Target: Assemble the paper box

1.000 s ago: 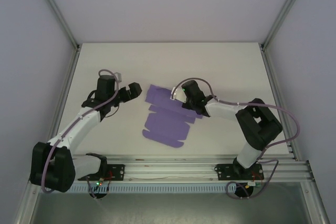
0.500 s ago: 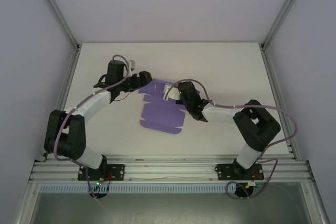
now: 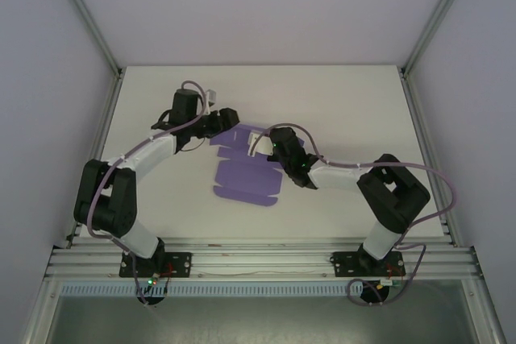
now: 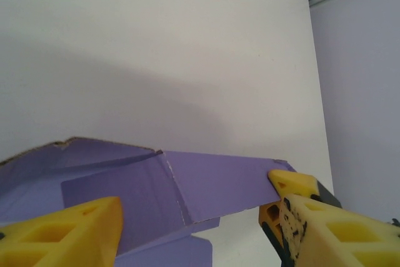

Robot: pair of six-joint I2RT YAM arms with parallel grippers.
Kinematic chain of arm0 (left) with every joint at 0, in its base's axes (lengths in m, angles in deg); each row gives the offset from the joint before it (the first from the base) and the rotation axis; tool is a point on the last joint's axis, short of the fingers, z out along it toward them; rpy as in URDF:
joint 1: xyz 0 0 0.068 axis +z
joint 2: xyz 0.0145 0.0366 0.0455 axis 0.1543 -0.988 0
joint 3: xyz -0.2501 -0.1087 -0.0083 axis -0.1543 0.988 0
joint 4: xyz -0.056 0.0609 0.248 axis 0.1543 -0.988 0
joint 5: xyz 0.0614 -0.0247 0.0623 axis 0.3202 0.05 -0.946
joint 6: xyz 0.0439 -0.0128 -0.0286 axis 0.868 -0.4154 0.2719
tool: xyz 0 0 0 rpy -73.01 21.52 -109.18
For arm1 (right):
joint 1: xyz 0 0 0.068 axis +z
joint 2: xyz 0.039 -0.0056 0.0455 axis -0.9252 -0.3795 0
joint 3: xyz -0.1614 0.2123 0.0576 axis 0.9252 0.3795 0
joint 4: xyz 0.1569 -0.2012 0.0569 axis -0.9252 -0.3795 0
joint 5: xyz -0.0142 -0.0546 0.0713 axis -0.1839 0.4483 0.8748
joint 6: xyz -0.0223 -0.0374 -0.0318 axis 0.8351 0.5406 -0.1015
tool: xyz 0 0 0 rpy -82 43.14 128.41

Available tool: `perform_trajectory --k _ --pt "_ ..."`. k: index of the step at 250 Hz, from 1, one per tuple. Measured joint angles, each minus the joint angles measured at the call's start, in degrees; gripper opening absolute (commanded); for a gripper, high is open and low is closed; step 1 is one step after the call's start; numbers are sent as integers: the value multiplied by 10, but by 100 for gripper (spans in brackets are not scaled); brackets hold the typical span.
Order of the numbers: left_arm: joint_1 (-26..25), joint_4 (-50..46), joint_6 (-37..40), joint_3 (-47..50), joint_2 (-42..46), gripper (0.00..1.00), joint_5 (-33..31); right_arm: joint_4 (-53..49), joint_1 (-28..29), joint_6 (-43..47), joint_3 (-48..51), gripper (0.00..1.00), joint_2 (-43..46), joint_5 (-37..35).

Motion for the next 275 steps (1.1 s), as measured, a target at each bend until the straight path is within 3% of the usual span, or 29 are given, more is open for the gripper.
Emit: perform_trajectory --k 59,78,150,238,275 --pt "-11 10 -7 0 -15 48 2 7 4 -8 0 0 0 0" --pt "-13 34 -21 0 -30 45 10 8 7 -8 0 0 0 0" --pt "-21 123 -90 8 -78 20 34 7 10 -11 0 0 0 -9" --pt "-21 200 -157 28 -78 17 45 13 10 -35 7 0 6 -12" --pt "-21 198 -152 31 -74 31 45 18 10 -43 11 0 8 -11"
